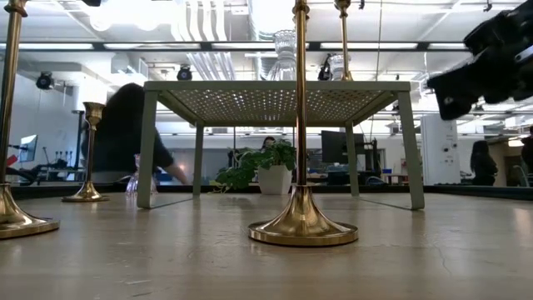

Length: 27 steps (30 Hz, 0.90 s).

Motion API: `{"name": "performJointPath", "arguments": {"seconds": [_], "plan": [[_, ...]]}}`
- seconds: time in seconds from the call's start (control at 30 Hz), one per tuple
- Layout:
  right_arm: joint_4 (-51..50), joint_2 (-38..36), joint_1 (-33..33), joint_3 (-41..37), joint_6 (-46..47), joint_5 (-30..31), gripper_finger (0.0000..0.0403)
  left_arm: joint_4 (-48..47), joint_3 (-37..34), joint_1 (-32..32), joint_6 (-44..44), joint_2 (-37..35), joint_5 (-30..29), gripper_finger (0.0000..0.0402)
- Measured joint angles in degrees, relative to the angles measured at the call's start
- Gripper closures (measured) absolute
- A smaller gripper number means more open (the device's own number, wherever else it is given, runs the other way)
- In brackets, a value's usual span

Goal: Pick & Place candle stick holders
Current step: Move the transparent candle holder to the middle left on the shelf

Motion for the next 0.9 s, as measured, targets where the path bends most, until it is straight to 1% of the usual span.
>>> {"name": "performJointPath", "arguments": {"seconds": [0.1,0.2,0.57,0.7,0.9], "plan": [[-0.22,-1.57,-0.02,0.02,-2.1,0.53,0.0394,0.01,-0.01,0.0,0.0,0.01,-0.01,0.0356],[0.02,-2.14,-0.02,0.02,-1.56,0.55,0.0394,0.05,0.01,0.0,-0.01,0.02,0.0,0.0356],[-0.07,0.08,0.0,0.02,-1.14,0.69,0.0394,0.16,-0.01,0.0,0.0,0.02,-0.02,0.0356],[0.35,0.9,-0.03,0.02,-1.13,6.34,0.0394,0.16,0.0,0.0,0.0,0.02,-0.02,0.0356],[0.5,1.21,0.0,0.02,-1.08,6.6,0.0394,0.14,-0.01,0.0,0.0,0.04,-0.02,0.0356]]}}
